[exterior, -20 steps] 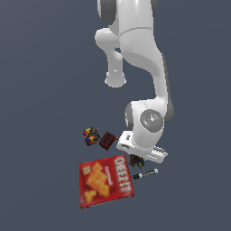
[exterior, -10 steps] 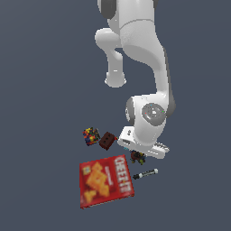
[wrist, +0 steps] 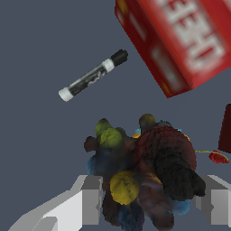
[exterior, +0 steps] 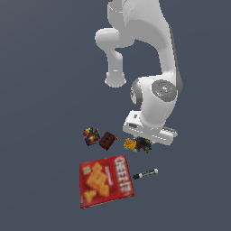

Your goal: Pick up a designated object from a clutter of objects.

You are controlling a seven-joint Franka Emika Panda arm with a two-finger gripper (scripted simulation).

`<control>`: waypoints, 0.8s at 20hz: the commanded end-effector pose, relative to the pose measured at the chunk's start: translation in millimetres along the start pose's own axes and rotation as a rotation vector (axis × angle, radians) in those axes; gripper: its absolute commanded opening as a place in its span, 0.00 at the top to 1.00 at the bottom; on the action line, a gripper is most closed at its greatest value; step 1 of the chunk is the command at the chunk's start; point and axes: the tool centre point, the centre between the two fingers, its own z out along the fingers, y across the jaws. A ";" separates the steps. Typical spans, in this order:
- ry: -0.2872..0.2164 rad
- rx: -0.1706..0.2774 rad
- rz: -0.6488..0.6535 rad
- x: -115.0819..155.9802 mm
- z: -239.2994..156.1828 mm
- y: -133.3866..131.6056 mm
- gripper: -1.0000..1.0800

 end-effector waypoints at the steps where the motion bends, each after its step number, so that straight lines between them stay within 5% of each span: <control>1: 0.002 0.001 -0.001 -14.2 -20.2 -2.9 1.00; 16: 0.000 -0.002 -0.003 -108.6 -150.6 -18.5 1.00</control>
